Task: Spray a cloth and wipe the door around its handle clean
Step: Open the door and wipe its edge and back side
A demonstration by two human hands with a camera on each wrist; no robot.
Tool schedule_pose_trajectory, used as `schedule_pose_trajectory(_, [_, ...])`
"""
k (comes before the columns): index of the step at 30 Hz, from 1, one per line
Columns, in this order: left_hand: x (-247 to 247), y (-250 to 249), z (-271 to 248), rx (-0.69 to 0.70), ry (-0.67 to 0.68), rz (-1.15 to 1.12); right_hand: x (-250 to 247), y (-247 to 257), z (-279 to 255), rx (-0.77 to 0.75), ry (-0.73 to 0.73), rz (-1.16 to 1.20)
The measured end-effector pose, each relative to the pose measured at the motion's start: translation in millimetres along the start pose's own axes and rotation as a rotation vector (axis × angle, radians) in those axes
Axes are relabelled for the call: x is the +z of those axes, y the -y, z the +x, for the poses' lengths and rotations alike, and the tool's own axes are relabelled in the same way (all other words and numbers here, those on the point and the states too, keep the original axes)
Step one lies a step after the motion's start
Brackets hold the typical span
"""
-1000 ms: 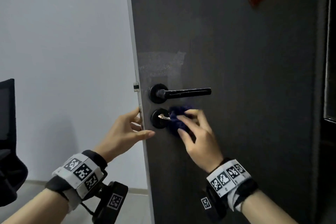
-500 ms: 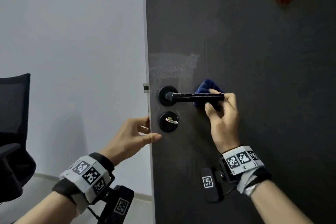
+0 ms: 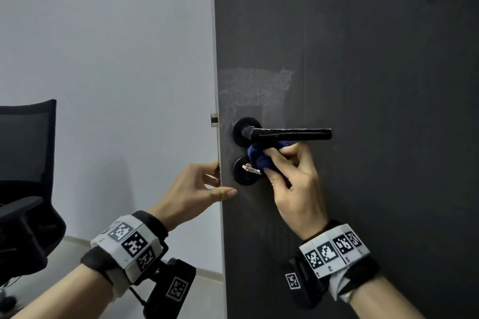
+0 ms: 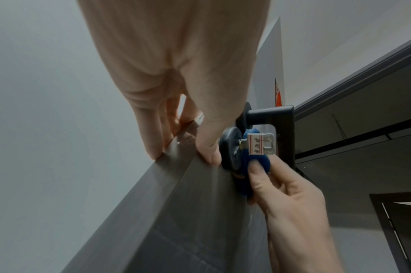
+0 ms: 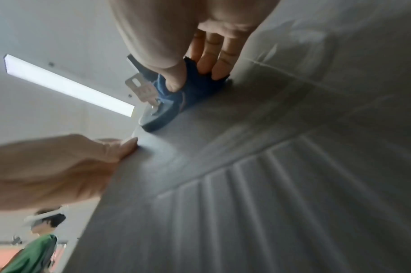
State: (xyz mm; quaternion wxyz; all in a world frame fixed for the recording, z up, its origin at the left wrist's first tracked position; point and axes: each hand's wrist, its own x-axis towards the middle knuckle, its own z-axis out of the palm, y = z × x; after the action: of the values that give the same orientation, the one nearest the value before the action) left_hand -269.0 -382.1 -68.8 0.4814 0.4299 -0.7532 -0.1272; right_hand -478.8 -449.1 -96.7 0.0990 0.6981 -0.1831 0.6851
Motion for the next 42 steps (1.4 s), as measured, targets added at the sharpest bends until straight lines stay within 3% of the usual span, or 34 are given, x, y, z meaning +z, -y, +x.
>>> schedule_pose_trajectory(4, [0.7,0.6,-0.5,-0.018,-0.018,0.008,-11.6,-8.3,-45.8,-0.068,0.109,-0.166])
schedule_pose_trajectory(7, [0.8,-0.3,0.3,-0.035,-0.025,0.021,-17.2,-4.2,-72.9,0.000,0.190,-0.121])
schedule_pose_trajectory(12, [-1.0,0.1,0.6,-0.054,-0.020,0.028,-9.1,7.6,-25.1,0.109,-0.039,0.047])
schedule_pose_trajectory(14, [-0.9,-0.3,-1.2,-0.044,-0.018,0.028,0.2,14.8,-5.2,0.113,-0.063,0.080])
schedule_pose_trajectory(18, [-1.0,1.3,-3.9,-0.046,-0.011,0.053,5.9,14.9,-3.2,0.030,-0.018,-0.010])
schedule_pose_trajectory(23, [1.6,-2.1,-2.7,-0.048,-0.014,0.048,-20.5,-1.2,-40.1,-0.023,0.085,-0.241])
schedule_pose_trajectory(26, [1.5,-4.7,-1.4,-0.067,-0.020,0.018,-37.7,-13.7,-60.4,0.022,0.181,-0.302])
schedule_pose_trajectory(32, [3.9,-8.3,2.1,-0.125,-0.037,0.000,-68.2,-51.9,-17.7,0.305,-0.078,-0.292])
schedule_pose_trajectory(36, [6.6,-8.8,0.4,-0.132,-0.045,-0.035,-50.6,-36.8,20.8,0.333,-0.144,-0.210])
schedule_pose_trajectory(38, [6.7,-9.4,-1.2,-0.132,-0.052,-0.031,-36.0,-19.8,17.5,0.255,-0.100,-0.156])
schedule_pose_trajectory(40, [6.6,-11.0,-2.7,-0.132,-0.049,-0.032,-30.2,-6.6,-0.5,0.164,0.040,-0.086])
schedule_pose_trajectory(42, [5.3,-14.3,-4.1,-0.143,-0.039,-0.021,-34.1,3.4,-15.5,0.166,0.155,0.001])
